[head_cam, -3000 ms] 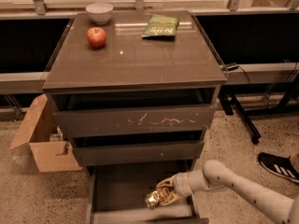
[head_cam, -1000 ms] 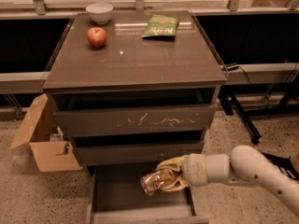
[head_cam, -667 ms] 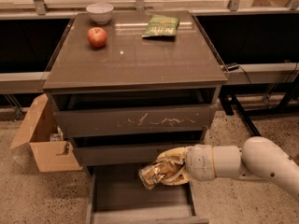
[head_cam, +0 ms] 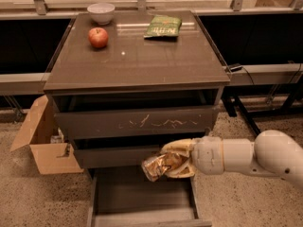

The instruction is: Pick orange can from bottom drawer and place on counter

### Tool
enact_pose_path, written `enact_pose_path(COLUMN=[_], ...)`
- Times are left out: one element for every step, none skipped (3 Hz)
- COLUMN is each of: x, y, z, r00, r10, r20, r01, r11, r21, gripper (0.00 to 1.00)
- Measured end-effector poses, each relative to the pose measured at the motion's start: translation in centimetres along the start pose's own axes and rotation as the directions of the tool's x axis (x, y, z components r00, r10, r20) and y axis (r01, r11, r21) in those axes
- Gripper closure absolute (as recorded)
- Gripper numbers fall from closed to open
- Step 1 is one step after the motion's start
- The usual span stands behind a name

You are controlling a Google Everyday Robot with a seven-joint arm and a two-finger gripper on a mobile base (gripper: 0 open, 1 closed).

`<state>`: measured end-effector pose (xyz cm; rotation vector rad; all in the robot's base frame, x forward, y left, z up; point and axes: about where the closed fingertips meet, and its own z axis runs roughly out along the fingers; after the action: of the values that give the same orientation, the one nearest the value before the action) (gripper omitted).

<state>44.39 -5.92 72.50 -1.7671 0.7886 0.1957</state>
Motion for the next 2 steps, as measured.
enact_pose_path(x=[-3.3,-6.4], y=[-6.7,-14.5], z=[-2.8,-5.7], r00=[0.997,0.988], r10=[-0.076,-0.149], r20=[-0.002,-0.034], r01=[0.076,0.151], r11=[0.9958,0.9853], r21=[0.051,0.079], gripper=[1.0,1.0])
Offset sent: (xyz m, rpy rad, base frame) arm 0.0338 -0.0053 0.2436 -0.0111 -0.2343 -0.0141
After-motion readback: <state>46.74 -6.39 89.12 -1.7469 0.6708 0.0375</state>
